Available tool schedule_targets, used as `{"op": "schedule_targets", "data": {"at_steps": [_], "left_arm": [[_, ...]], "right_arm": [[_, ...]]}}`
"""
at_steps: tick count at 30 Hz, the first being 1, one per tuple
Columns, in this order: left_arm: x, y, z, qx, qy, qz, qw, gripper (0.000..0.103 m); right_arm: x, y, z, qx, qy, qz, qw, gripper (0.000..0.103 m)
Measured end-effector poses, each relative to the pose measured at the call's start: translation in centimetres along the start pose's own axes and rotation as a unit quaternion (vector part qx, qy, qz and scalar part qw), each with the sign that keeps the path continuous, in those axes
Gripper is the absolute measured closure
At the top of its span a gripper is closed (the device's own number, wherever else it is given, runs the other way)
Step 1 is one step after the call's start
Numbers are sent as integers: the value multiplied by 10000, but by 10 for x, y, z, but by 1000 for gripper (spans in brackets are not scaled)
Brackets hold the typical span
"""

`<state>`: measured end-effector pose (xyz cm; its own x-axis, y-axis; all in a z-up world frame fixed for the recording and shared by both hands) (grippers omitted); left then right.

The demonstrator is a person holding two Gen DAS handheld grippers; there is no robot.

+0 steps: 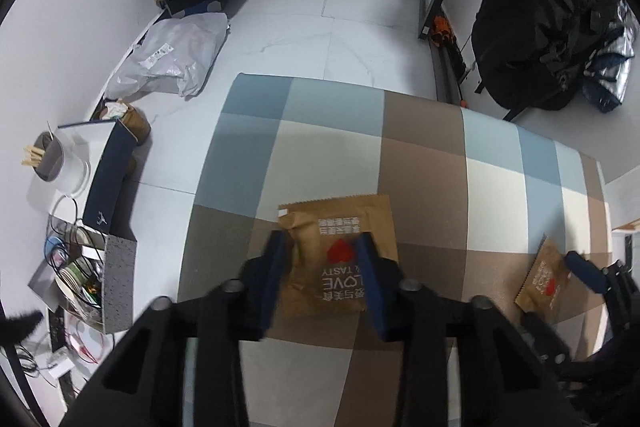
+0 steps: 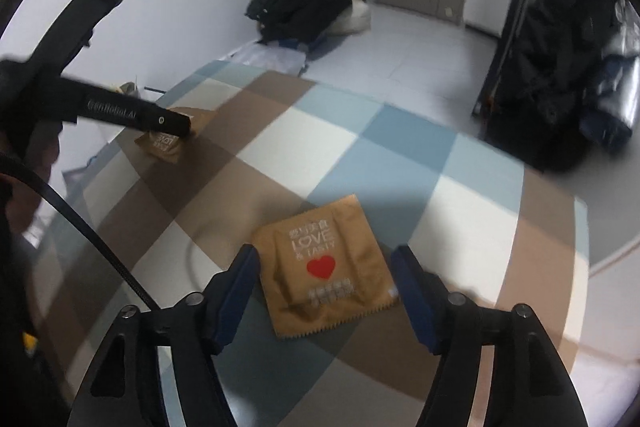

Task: Collect trash
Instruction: 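Lift the sachet in the right gripper while the left gripper grasps the other brown sachet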

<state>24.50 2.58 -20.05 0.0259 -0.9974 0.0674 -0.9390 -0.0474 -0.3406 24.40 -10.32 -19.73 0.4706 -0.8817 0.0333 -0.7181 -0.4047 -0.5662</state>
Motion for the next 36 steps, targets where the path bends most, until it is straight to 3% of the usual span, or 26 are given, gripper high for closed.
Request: {"op": "schedule_targets", "data": {"at_steps": [2, 9, 11, 14, 15, 16, 18, 28, 31, 33, 34, 36], "left_arm": [[-3, 0, 0, -17, 138, -123, 9998, 100], [-1, 1, -4, 73, 360, -203, 9991, 103], [-1, 0, -8, 129, 464, -244, 9985, 103], [0, -3, -16, 251, 679, -329, 9968, 103], [0, -4, -19, 297, 745, -341, 9962, 103], [1, -4, -22, 342, 811, -354, 9955, 103], [2, -6, -27, 435, 989, -396, 9934, 103], [8, -9, -43, 636, 1301, -276, 9891, 103], [-1, -10, -39, 644, 1050, -425, 9915, 103], [-6, -10, -31, 448, 835, -492, 9943, 103], [-5, -9, -30, 414, 807, -487, 9947, 101], [0, -9, -30, 434, 851, -366, 9948, 81]], "right_arm": [[-3, 1, 1, 30, 87, -118, 9999, 30], [-4, 4, 1, 122, 88, -115, 9998, 38], [-6, 4, -2, 172, 85, -152, 9997, 54], [-6, 5, -3, 204, 73, -129, 9997, 60], [-5, 5, -4, 231, 100, -111, 9996, 66], [-4, 6, -4, 194, 58, -61, 9998, 86], [-1, 4, -4, 185, -9, 95, 9998, 96], [10, -1, -13, 284, -366, 714, 9964, 100], [9, -3, -20, 314, -477, 831, 9949, 100], [10, -3, -26, 328, -499, 907, 9941, 100], [9, -3, -30, 358, -489, 919, 9939, 100], [7, -1, -39, 415, -466, 896, 9940, 100]]}}
Point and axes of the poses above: each gripper's, at about its wrist camera, not at the fingertips, and z roughly the way its jaws point, x to its right, y to its underside, the point moved 6 cm from there along z, roughly the way its jaws point, and after that the axes turned 1 degree about z, right-handed, at the moved point
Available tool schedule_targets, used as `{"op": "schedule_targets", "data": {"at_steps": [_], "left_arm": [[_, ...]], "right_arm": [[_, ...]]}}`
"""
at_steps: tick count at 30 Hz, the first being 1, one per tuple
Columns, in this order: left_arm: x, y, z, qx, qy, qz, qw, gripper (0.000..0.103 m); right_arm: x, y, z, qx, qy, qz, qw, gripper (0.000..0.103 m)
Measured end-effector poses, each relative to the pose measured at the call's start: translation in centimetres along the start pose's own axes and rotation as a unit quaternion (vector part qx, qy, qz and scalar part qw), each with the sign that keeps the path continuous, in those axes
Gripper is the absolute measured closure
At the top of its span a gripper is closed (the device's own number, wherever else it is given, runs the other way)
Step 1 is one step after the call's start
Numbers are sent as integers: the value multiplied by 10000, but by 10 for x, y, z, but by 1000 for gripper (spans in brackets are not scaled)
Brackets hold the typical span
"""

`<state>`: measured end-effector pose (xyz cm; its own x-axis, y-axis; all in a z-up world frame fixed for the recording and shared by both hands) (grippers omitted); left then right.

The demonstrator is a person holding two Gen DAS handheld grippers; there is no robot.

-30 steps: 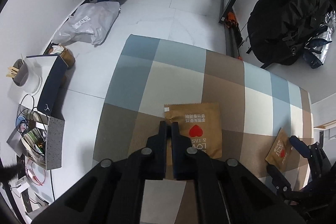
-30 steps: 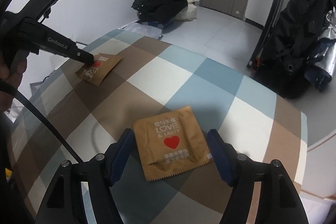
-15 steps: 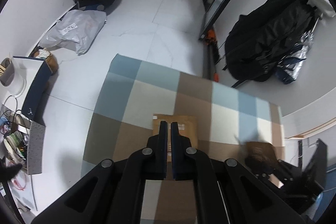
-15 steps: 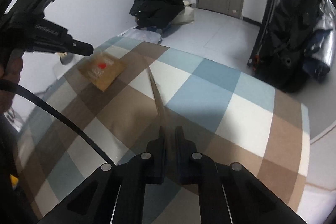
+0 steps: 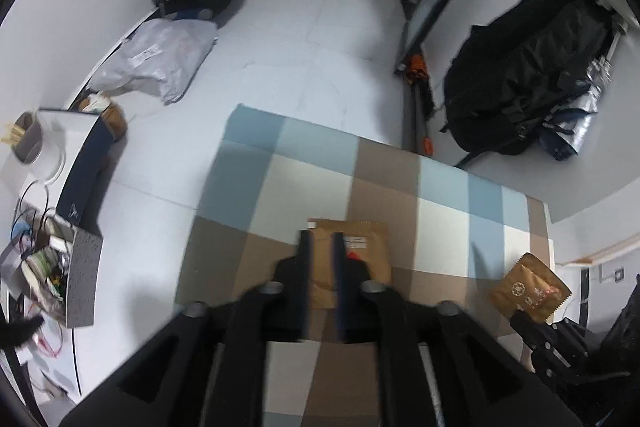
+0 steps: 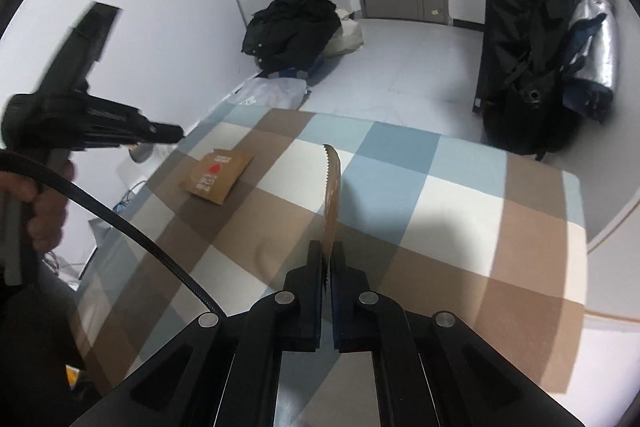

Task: Collect trash
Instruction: 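Lift the sachet in the right gripper while the left gripper grasps the other brown sachet, then carry both brown sachets in both grippers toward the bin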

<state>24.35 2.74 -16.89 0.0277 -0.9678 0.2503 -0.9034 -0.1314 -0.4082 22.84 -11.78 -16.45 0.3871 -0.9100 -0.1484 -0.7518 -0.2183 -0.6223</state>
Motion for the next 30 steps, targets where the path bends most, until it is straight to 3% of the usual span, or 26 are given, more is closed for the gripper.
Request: {"op": "schedule_targets", "data": {"at_steps": [1, 2, 3, 8, 13, 19, 21, 25, 30], "left_arm": [[4, 0, 1, 14, -43, 93, 9999, 49], [8, 1, 2, 88, -130, 202, 9997, 27], [9, 1, 1, 159, -178, 256, 9994, 26], [16, 9, 26, -241, -516, 712, 9958, 26], [9, 18, 41, -676, -833, 851, 9906, 25], [13, 17, 37, -667, -943, 993, 9883, 21], [14, 16, 35, -765, -936, 995, 9877, 25], [20, 16, 34, -804, -902, 998, 9876, 62], [21, 17, 35, -779, -899, 938, 9885, 70]], "right_arm": [[-1, 1, -4, 12, 7, -11, 10000, 100], [-2, 2, -8, 28, 4, -18, 10000, 100], [-3, 2, -12, 51, 3, -31, 10000, 100], [-7, 6, -26, 157, -59, 25, 9999, 101], [-8, 5, -34, 284, -94, -7, 9996, 101], [-5, 6, -39, 362, -182, 87, 9991, 101], [-4, 7, -41, 371, -204, 139, 9990, 101], [0, 8, -45, 406, -217, 238, 9987, 101], [4, 6, -52, 500, -190, 278, 9982, 101]]}}
Point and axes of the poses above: each gripper's, at about its wrist camera, not at the fingertips, and z roughly the way its jaws point, x to its right, y to its underside, the point moved 6 cm from there along z, roughly the way its jaws point, and after that the axes turned 1 degree about z, right-handed, at the moved point
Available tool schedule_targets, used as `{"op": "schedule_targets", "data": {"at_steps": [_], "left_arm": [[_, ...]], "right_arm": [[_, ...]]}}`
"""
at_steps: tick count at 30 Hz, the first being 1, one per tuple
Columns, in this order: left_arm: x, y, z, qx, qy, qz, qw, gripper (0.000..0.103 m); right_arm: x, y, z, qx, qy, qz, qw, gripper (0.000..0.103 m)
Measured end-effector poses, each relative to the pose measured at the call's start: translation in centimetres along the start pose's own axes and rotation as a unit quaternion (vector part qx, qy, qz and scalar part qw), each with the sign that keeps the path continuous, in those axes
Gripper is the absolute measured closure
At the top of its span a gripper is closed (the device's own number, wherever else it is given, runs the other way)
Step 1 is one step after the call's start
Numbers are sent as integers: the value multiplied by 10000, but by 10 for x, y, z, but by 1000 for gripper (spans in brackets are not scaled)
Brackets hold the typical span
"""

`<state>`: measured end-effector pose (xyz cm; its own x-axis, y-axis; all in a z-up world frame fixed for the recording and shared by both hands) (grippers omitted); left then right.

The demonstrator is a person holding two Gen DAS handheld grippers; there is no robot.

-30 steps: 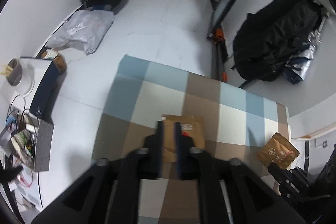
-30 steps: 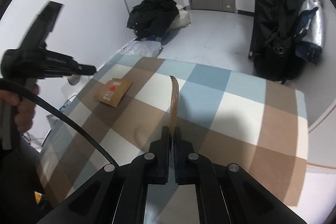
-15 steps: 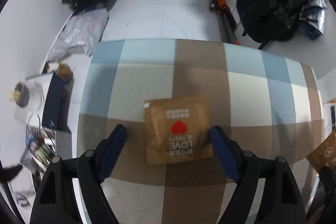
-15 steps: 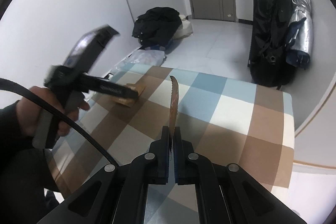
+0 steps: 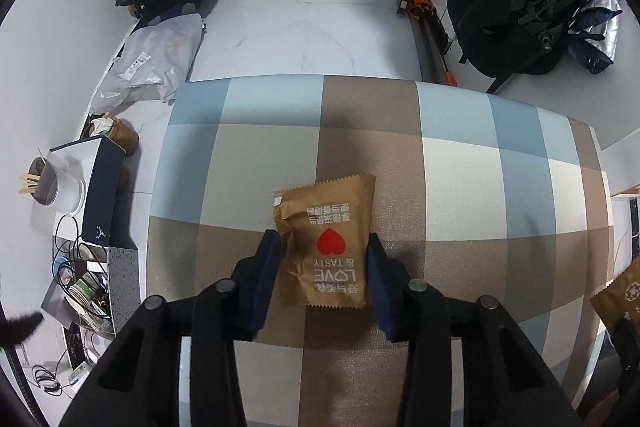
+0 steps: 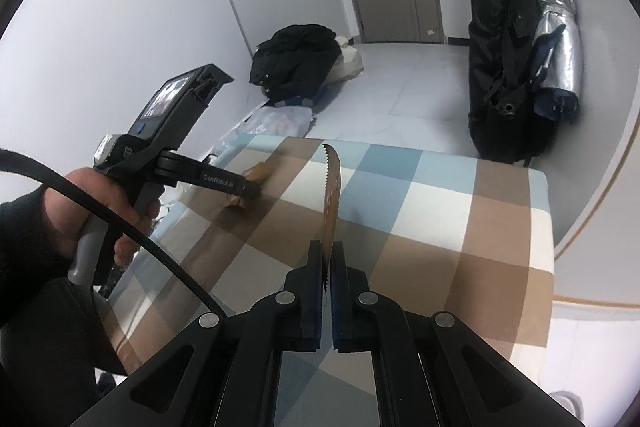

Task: Collect trash
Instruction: 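Carry both brown sachets in both grippers toward the bin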

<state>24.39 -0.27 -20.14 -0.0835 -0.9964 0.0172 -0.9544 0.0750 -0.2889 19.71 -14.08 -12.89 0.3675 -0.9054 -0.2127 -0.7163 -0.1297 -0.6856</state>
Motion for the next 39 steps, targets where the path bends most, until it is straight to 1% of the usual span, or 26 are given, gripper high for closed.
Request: {"op": "schedule_targets", "data": {"at_steps": [2, 6, 9, 15, 19, 22, 26, 28, 29, 31, 36, 39], "left_arm": [[2, 0, -4, 26, 65, -3, 10000, 88], [0, 2, -9, 56, 201, -152, 9997, 93], [-4, 3, -17, 157, 309, -268, 9990, 101], [7, 8, -44, 392, 578, -244, 9973, 102], [31, 12, -73, 664, 839, -53, 9942, 102], [57, 14, -101, 914, 1064, 165, 9900, 102], [100, 19, -138, 1244, 1424, 535, 9805, 102], [125, 22, -156, 1400, 1594, 761, 9743, 102], [143, 24, -166, 1484, 1714, 902, 9698, 102], [166, 27, -178, 1568, 1865, 1114, 9635, 102], [236, 37, -195, 1630, 2225, 1774, 9447, 102], [275, 44, -193, 1584, 2381, 2078, 9354, 102]], "right_arm": [[2, -1, -3, 45, 20, 30, 10000, 101], [6, -3, -12, 123, 37, 122, 9998, 101], [8, -4, -22, 193, 67, 153, 9997, 101], [11, -9, -54, 405, 152, 214, 9988, 101], [15, -15, -88, 652, 209, 252, 9973, 101], [21, -18, -122, 884, 370, 239, 9951, 101], [38, -18, -170, 1149, 633, 289, 9909, 101], [49, -18, -193, 1263, 771, 376, 9883, 101], [59, -17, -209, 1355, 878, 477, 9857, 101], [76, -13, -234, 1466, 1032, 655, 9816, 101], [124, 9, -289, 1641, 1574, 1055, 9681, 101], [152, 33, -307, 1583, 1848, 1307, 9611, 101]]}}
Point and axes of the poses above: each gripper's, at about its wrist camera, not at the fingertips, and z roughly the way its jaws point, x to its right, y to its underside, the point moved 6 cm from there along z, roughly the way its jaws point, and after that the axes turned 1 degree about z, right-handed, at the moved point
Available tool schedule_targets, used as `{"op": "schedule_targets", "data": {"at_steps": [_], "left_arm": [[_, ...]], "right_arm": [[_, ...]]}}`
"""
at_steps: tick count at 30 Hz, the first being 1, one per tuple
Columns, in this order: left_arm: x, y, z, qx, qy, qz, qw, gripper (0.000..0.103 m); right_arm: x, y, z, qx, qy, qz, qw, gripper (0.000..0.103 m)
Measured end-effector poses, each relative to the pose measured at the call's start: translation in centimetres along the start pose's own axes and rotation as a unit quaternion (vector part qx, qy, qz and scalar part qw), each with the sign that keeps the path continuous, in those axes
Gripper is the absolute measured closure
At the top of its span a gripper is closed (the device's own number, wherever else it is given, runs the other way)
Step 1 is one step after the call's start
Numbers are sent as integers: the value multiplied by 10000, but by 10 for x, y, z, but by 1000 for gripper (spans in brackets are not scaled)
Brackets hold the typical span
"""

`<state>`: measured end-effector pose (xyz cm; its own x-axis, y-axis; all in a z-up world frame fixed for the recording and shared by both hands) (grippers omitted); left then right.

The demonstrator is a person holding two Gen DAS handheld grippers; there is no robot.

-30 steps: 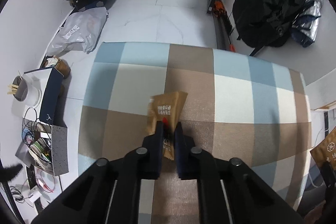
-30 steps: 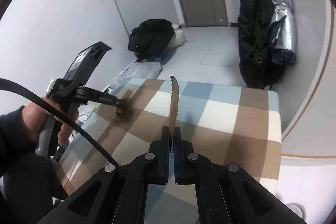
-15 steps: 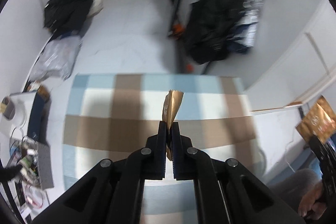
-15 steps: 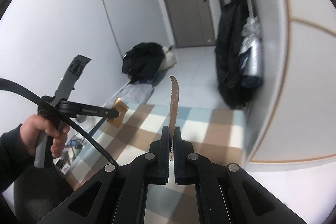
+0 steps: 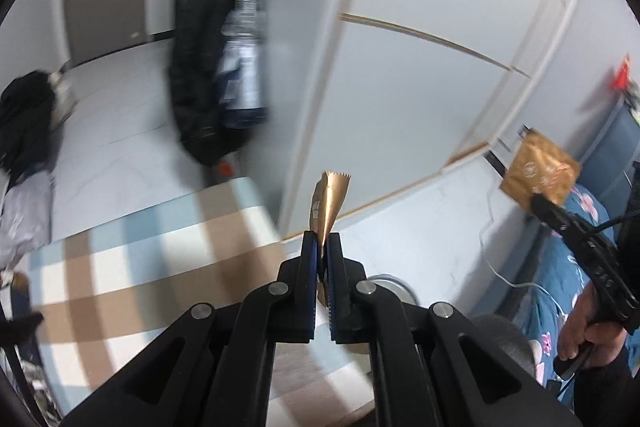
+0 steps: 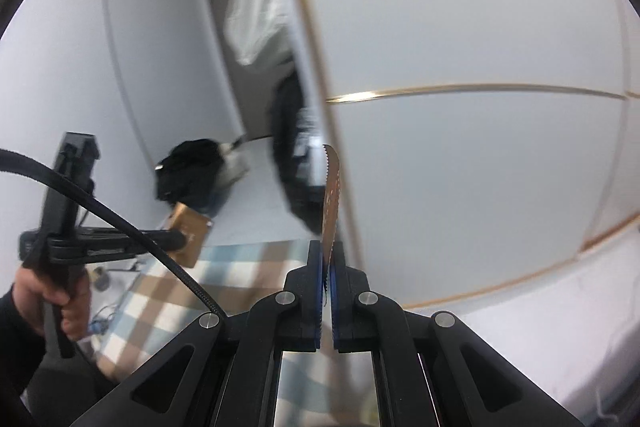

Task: Collect trash
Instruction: 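Carry both brown sachets in both grippers toward the bin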

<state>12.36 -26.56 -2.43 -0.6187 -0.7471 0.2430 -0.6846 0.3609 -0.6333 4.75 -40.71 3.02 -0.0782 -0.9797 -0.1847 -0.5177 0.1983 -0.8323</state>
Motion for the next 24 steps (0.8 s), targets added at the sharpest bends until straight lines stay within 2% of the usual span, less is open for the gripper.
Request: {"op": "schedule_targets", "data": {"at_steps": [6, 11, 18, 24], "left_arm": [[47, 2, 50, -329, 424, 265, 9982, 102], [67, 15, 99, -832, 681, 278, 9938, 102], [82, 38, 168, -1653, 970, 267, 9811, 102], [104, 65, 199, -2265, 1137, 283, 9669, 102]], "right_arm": [[61, 45, -1, -429, 433, 470, 9970, 101], [100, 90, 15, -919, 634, 899, 9897, 101], [134, 145, 47, -1528, 651, 1268, 9779, 101], [149, 184, 74, -2077, 587, 1549, 9641, 101]]}}
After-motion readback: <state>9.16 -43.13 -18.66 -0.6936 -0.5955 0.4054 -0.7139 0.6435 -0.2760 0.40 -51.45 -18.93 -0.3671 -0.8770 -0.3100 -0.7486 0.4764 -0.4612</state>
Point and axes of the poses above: each gripper's, at about its wrist camera, not at the fingertips, and z roughly the way its jaws point, x to its right, y to its underside, the point moved 6 cm from there along z, roughly the way its jaws point, and after that the axes turned 1 degree about z, right-handed, at the moved point
